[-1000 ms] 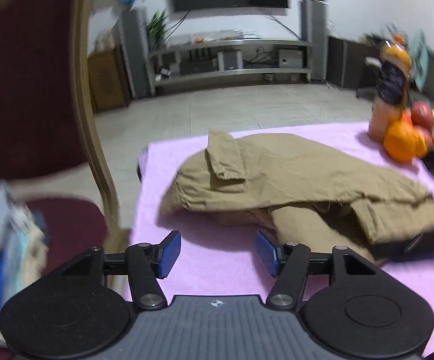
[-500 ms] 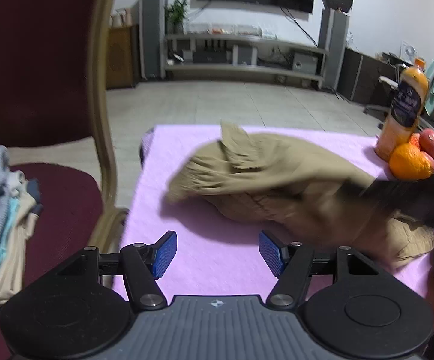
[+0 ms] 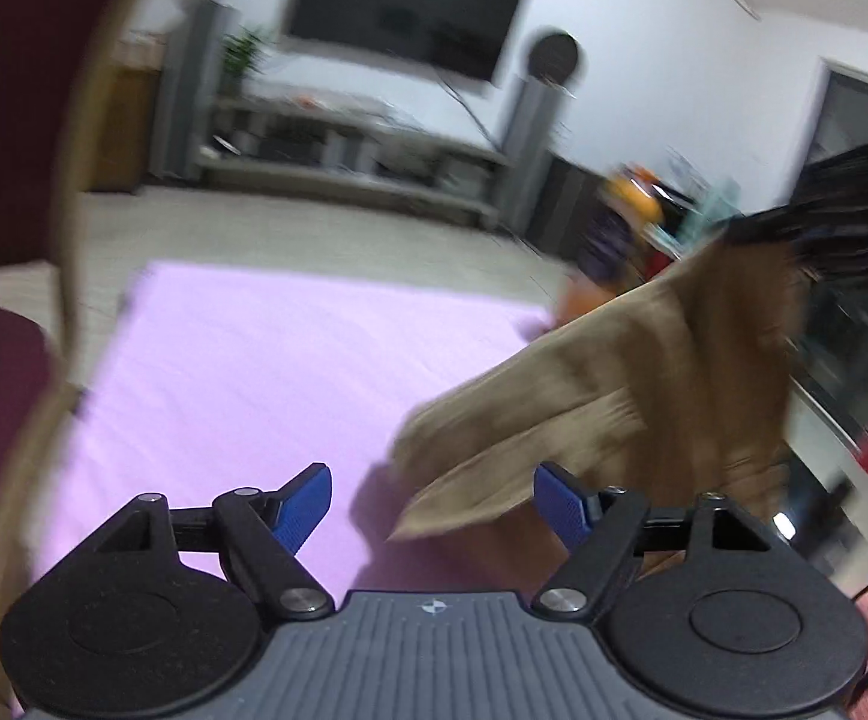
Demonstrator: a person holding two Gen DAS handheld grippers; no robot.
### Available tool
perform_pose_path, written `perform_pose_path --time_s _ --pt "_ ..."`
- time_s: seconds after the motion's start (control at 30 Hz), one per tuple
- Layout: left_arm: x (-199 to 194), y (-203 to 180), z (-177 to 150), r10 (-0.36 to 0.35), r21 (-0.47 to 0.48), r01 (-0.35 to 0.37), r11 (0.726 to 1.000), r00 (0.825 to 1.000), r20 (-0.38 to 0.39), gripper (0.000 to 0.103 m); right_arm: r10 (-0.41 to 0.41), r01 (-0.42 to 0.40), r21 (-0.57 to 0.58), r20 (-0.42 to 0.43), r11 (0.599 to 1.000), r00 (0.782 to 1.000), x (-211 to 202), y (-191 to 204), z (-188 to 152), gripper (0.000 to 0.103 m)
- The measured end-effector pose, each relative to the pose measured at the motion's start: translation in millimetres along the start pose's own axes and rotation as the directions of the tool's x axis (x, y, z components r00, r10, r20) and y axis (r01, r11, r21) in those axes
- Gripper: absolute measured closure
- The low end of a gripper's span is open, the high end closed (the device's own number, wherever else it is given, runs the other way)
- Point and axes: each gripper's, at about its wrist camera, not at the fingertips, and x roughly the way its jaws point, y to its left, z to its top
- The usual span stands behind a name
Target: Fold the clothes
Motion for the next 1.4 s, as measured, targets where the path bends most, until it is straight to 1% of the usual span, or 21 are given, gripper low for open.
perform_pose_path --time_s 0.07,0.2,0.23,0.27,0.3,0.33,0.37,0.43,0.5,0.57,0.63,0.7,0.9,0.93,1.0,1.07,1.17,1.23,1.3,1.33,1.4 --pt "10 -14 -13 -0.024 0.015 0.025 1.0 0.998 -0.052 0.029 -0.016 0.02 0.048 -0.081 0.999 0.997 30 -28 -24 0.098" --pt "27 -44 -36 0.022 0.109 -0.008 0.994 0.992 -0.125 0.03 -0.07 0.084 0.133 -0.103 0.988 0.992 52 -80 -59 0.092" --pt "31 -52 -41 0.028 0.129 -0.01 0.992 0.99 -0.138 0.03 -0.078 0.094 0.156 -0.105 0.983 0.991 56 -92 -67 0.084" --pt "34 -59 -45 0.032 0.147 -0.01 0.989 0.988 -0.151 0.031 -0.051 0.071 0.185 -0.111 0.98 0.993 54 -106 -74 0.076" --pt "36 -66 -47 0.026 0.157 -0.001 0.988 0.987 -0.161 0.034 -0.018 0.042 0.214 -0.116 0.976 0.993 53 -119 -80 0.061" --pt "38 -73 -50 0.021 0.167 0.008 0.986 0.985 -0.171 0.036 0.005 0.023 0.239 -0.117 0.971 0.993 49 -130 -87 0.054" --pt "40 -80 -52 0.017 0.177 0.015 0.984 0.984 -0.18 0.036 0.026 0.006 0.264 -0.117 0.965 0.993 44 -141 -93 0.052" --pt "44 -95 -57 0.026 0.194 0.011 0.981 0.982 -0.188 0.041 0.068 -0.028 0.311 -0.117 0.95 0.991 36 -162 -106 0.037" --pt "49 -110 -63 0.048 0.22 -0.003 0.976 0.978 -0.201 0.042 0.097 -0.046 0.355 -0.126 0.934 0.987 29 -174 -116 0.036" --pt "47 -129 -72 0.076 0.258 -0.019 0.966 0.974 -0.213 0.043 0.113 -0.06 0.352 -0.132 0.934 0.985 24 -177 -120 0.035" --pt "50 -146 -80 0.115 0.312 -0.043 0.949 0.97 -0.216 0.042 0.129 -0.074 0.346 -0.137 0.935 0.982 19 -179 -123 0.028" --pt "53 -157 -87 0.164 0.36 -0.081 0.93 0.965 -0.207 0.042 0.133 -0.076 0.349 -0.143 0.934 0.981 17 -180 -125 0.027" --pt "81 -157 -90 0.287 0.349 -0.19 0.918 0.924 -0.253 0.045 0.146 -0.081 0.361 -0.157 0.929 0.977 15 -184 -130 0.027" --pt "86 -158 -88 0.302 0.351 -0.205 0.913 0.92 -0.248 0.045 0.148 -0.083 0.363 -0.157 0.928 0.976 15 -185 -130 0.027" --pt "95 -165 -84 0.346 0.379 -0.249 0.892 0.914 -0.214 0.044 0.151 -0.083 0.365 -0.161 0.927 0.975 17 -185 -130 0.027" --pt "105 -171 -82 0.41 0.414 -0.312 0.855 0.896 -0.171 0.045 0.152 -0.082 0.362 -0.169 0.929 0.974 19 -184 -132 0.027" --pt "112 -167 -73 0.469 0.383 -0.39 0.838 0.872 -0.14 0.056 0.156 -0.086 0.353 -0.175 0.932 0.972 23 -183 -134 0.027" --pt "108 -153 -64 0.508 0.312 -0.453 0.835 0.853 -0.122 0.063 0.154 -0.08 0.35 -0.189 0.933 0.97 26 -184 -137 0.027" --pt "104 -132 -57 0.532 0.231 -0.496 0.837 0.837 -0.132 0.063 0.159 -0.083 0.335 -0.207 0.939 0.965 30 -181 -138 0.027" --pt "101 -122 -54 0.536 0.188 -0.508 0.84 0.832 -0.143 0.063 0.162 -0.085 0.326 -0.216 0.941 0.963 31 -179 -138 0.027" --pt "96 -106 -52 0.523 0.124 -0.509 0.852 0.838 -0.157 0.062 0.172 -0.098 0.293 -0.238 0.951 0.956 36 -171 -140 0.027"
